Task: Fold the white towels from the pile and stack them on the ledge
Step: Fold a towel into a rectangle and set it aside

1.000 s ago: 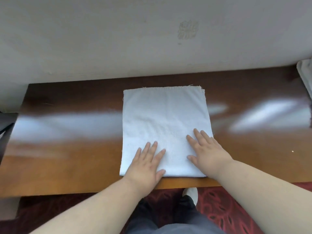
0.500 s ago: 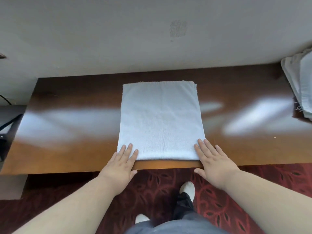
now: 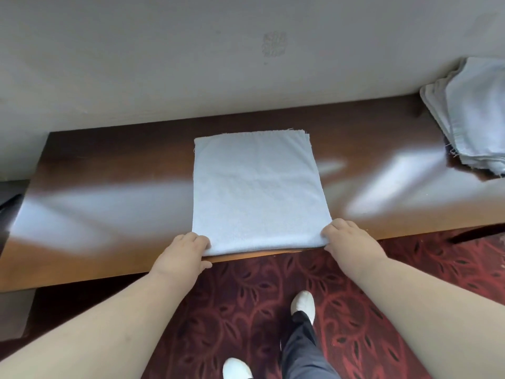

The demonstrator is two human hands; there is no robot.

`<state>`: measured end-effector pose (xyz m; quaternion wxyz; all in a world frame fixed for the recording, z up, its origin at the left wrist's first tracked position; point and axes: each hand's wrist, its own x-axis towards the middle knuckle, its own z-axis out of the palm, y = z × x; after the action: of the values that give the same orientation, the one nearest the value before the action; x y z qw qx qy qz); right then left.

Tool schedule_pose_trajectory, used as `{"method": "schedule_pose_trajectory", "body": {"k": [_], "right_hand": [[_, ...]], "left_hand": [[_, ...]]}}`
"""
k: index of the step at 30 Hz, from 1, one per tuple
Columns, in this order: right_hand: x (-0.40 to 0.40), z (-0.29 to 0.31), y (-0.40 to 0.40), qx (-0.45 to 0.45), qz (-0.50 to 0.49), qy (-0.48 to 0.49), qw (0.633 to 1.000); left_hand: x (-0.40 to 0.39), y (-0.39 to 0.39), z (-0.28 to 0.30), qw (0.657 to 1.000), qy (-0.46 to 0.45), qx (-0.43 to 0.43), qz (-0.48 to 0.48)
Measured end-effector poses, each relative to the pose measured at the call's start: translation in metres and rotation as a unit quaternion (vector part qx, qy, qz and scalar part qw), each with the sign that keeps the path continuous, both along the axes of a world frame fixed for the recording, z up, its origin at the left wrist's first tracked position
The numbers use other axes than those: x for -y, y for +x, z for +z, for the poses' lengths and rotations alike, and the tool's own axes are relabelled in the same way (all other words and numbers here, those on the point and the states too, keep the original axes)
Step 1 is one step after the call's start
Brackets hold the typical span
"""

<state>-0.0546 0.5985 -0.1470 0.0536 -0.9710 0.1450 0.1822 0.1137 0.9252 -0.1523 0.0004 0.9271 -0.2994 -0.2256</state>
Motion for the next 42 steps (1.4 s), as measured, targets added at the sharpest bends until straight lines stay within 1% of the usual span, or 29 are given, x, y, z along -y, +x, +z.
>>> {"method": "schedule_pose_trajectory", "body": {"k": [3, 5, 10, 13, 15, 17, 19, 21, 23, 25, 28, 30, 32, 36, 39, 42], "right_hand": [[0.001, 0.000, 0.003, -0.001, -0.009, 0.014, 1.000], [0.000, 0.001, 0.001, -0.008, -0.001, 0.003, 1.000], [-0.003, 0.011, -0.003, -0.030, 0.017, -0.033, 0.999], [-0.006, 0.025, -0.012, -0.028, 0.002, -0.031, 0.999], [-0.008, 0.036, -0.020, -0.005, -0.031, -0.004, 1.000], [-0.009, 0.051, -0.025, 0.035, -0.069, 0.048, 0.996], [-0.012, 0.070, -0.024, 0.064, -0.124, 0.110, 0.984], [-0.013, 0.084, -0.019, 0.079, -0.190, 0.171, 0.964], [-0.009, 0.090, -0.008, 0.113, -0.250, 0.206, 0.939], [-0.001, 0.092, 0.009, 0.155, -0.284, 0.228, 0.919], [0.013, 0.091, 0.041, 0.208, -0.313, 0.277, 0.884], [0.024, 0.089, 0.065, 0.231, -0.327, 0.300, 0.866], [0.037, 0.085, 0.090, 0.239, -0.336, 0.308, 0.857], [0.065, 0.068, 0.136, 0.212, -0.339, 0.323, 0.858], [0.084, 0.049, 0.162, 0.194, -0.344, 0.311, 0.865], [0.096, 0.033, 0.180, 0.185, -0.359, 0.318, 0.858]], "left_hand": [[-0.001, 0.001, -0.004, 1.000, -0.012, -0.008, -0.017], [-0.001, -0.002, -0.002, 1.000, -0.009, -0.008, -0.026], [-0.006, -0.002, 0.000, 0.996, 0.052, 0.016, -0.071], [-0.007, -0.006, 0.015, 0.996, 0.069, 0.028, -0.049], [-0.010, -0.013, 0.032, 0.997, 0.048, 0.045, -0.031], [-0.014, -0.015, 0.052, 0.998, 0.022, 0.049, -0.028], [-0.016, -0.011, 0.073, 0.998, 0.023, 0.042, -0.047], [-0.015, -0.006, 0.091, 0.998, 0.025, 0.036, -0.051], [-0.010, 0.004, 0.103, 0.999, -0.021, 0.033, 0.005], [-0.003, 0.015, 0.111, 0.990, -0.086, -0.002, 0.109], [0.015, 0.038, 0.115, 0.953, -0.184, -0.064, 0.233], [0.030, 0.056, 0.113, 0.923, -0.235, -0.089, 0.290], [0.046, 0.074, 0.105, 0.901, -0.267, -0.091, 0.329], [0.076, 0.115, 0.083, 0.877, -0.292, -0.068, 0.375], [0.094, 0.145, 0.065, 0.881, -0.271, -0.053, 0.384], [0.110, 0.165, 0.049, 0.879, -0.253, -0.053, 0.400]]}}
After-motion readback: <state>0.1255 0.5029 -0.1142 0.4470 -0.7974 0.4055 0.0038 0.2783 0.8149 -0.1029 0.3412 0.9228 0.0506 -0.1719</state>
